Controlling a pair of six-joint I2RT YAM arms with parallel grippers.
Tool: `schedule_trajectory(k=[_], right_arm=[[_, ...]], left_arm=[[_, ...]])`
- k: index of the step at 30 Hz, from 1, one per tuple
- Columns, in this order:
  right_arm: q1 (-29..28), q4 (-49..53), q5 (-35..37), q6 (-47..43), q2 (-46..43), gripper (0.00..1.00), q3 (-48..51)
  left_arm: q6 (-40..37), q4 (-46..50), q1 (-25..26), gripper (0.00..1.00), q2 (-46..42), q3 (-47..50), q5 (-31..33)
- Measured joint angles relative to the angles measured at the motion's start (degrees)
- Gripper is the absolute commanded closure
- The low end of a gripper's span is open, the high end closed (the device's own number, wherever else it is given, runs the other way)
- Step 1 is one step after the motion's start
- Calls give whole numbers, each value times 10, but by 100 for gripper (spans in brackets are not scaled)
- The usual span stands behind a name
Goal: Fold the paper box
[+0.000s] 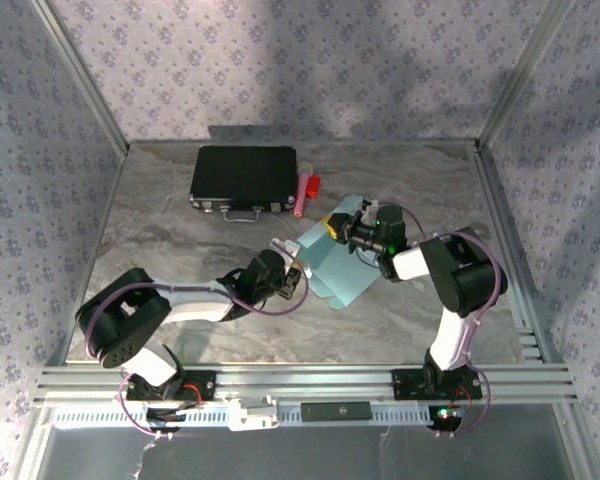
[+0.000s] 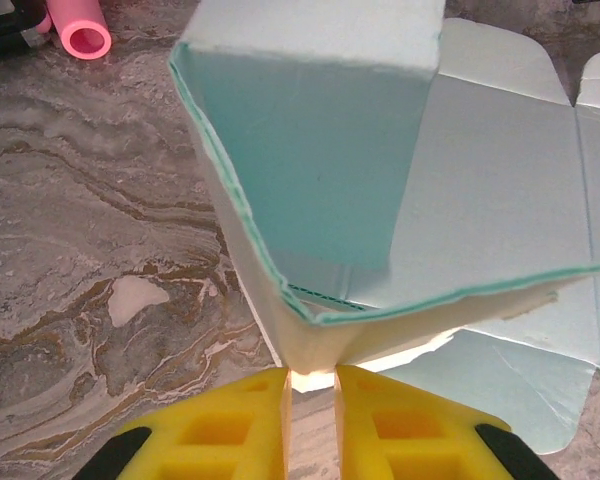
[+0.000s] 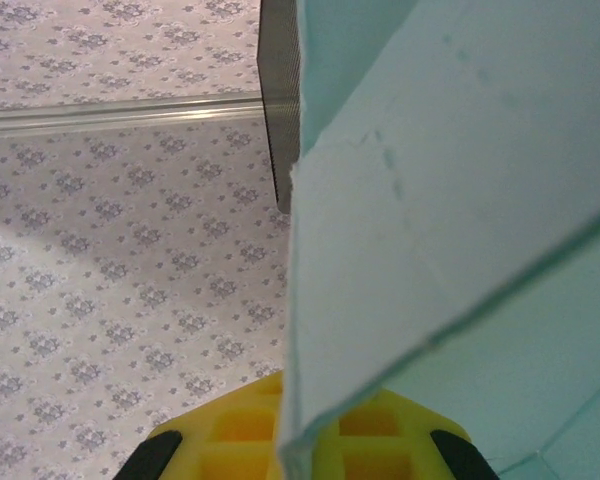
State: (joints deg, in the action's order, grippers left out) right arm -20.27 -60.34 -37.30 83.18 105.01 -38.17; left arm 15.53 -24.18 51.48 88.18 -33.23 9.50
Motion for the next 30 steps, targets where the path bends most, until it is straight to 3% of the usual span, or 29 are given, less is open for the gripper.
schedule_trajectory(k=[15, 30], right_arm=[[-6, -8, 5, 9, 0, 100, 0], [-24, -26, 46, 28, 3, 100, 0]], left_arm=[[9, -28, 1, 73, 4, -7, 11], [50, -57, 7, 70, 49, -19, 99]])
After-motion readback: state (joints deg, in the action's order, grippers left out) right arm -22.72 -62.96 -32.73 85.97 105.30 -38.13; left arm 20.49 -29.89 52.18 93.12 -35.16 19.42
